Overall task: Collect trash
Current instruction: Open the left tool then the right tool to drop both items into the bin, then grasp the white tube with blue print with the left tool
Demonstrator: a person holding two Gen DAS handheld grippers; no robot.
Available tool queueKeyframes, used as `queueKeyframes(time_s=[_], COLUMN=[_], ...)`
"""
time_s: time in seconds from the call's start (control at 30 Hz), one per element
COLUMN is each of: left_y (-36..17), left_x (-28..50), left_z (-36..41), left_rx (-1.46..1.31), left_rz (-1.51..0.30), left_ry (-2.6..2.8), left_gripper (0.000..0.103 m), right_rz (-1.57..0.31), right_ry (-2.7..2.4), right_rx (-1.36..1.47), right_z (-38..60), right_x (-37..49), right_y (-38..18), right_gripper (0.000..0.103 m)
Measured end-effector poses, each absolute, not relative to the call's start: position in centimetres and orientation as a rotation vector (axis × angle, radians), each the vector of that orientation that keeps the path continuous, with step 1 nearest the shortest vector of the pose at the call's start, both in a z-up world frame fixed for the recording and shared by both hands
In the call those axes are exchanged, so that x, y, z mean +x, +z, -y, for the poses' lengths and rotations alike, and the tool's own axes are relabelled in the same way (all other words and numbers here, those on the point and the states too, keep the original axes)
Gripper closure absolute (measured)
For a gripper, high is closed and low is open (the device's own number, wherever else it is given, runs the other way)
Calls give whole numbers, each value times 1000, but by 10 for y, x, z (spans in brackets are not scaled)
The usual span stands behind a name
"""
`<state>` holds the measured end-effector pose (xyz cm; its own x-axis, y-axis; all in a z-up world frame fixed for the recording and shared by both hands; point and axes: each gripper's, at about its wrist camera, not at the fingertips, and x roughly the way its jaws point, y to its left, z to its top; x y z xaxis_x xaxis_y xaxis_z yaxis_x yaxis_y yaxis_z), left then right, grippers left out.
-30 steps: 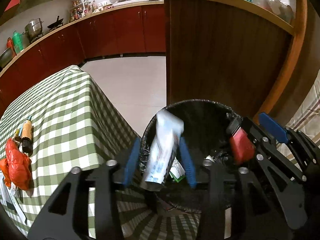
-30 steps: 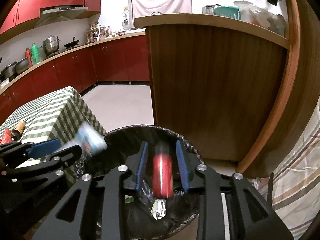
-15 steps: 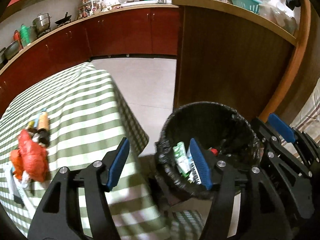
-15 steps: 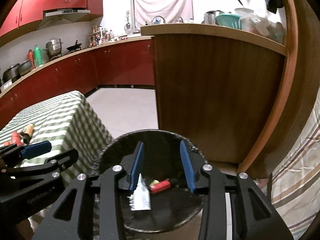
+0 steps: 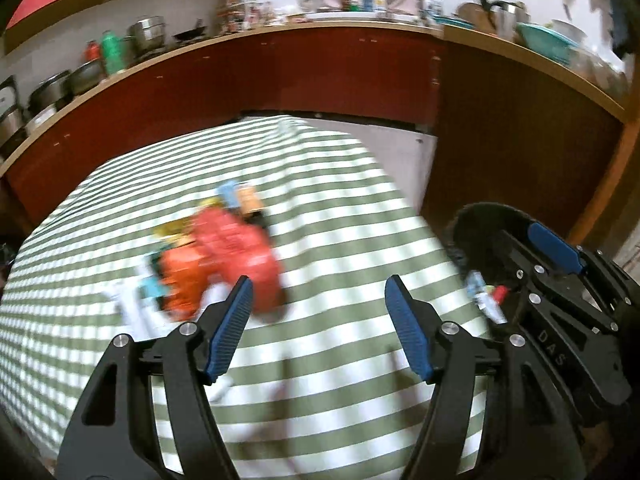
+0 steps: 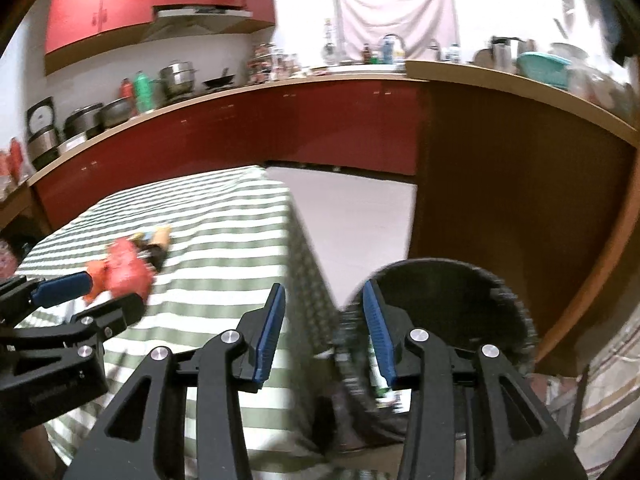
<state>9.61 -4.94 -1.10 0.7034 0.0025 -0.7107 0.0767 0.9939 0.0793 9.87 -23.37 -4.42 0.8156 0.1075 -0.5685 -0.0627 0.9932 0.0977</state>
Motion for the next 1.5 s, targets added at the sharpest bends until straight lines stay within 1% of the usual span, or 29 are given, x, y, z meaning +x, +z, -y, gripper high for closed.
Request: queueKeyframes(time_s=[0.1, 0.4, 0.6, 0.73, 0.77, 0.83, 0.9, 0.93, 1.0, 1.03, 1.13, 1.47, 1.5], left_y=[-12, -25, -41, -47, -47, -48, -50, -51, -52, -53, -56, -53, -52], left_x=[91, 84, 92, 96, 95, 92, 91, 90, 87, 87, 87, 82, 82], left_z=[20, -52, -70, -84, -88, -90, -95, -98, -101, -102, -108, -121, -122], left_rx=[100, 46, 17, -18, -22, -23, -32, -36, -31, -34, -60, -91, -100], left_rz=[-786, -825, -858, -869, -866, -866, -878, -878, -879, -882, -900, -893, -891], left_ry=[34, 167, 180, 174, 172, 165, 137, 127, 115, 108, 73, 70, 74], left_gripper=[33, 33, 31, 32, 34, 46, 50, 56, 60, 67, 79, 79, 77], right_rz=[-618, -657, -680, -690, -691, -694, -697, -698, -701, -702, -704, -708, -707], right_ry=[145, 246, 268, 282, 286, 293, 299, 303, 311, 314, 323, 327, 327], right_rx=[66, 22, 13, -4, -10, -17, -21, -23, -31, -34, -43, -45, -47], right_z=[205, 147, 127, 116, 112, 106, 101, 99, 95, 94, 88, 81, 80], right_x=[98, 97, 101, 101, 100, 100, 99, 99, 98, 97, 95, 95, 94], right_y=[-45, -54, -58, -59, -59, -59, -60, -60, -61, -61, -61, -60, -61], right_gripper=[62, 62, 62, 62, 62, 62, 62, 62, 62, 62, 62, 62, 62])
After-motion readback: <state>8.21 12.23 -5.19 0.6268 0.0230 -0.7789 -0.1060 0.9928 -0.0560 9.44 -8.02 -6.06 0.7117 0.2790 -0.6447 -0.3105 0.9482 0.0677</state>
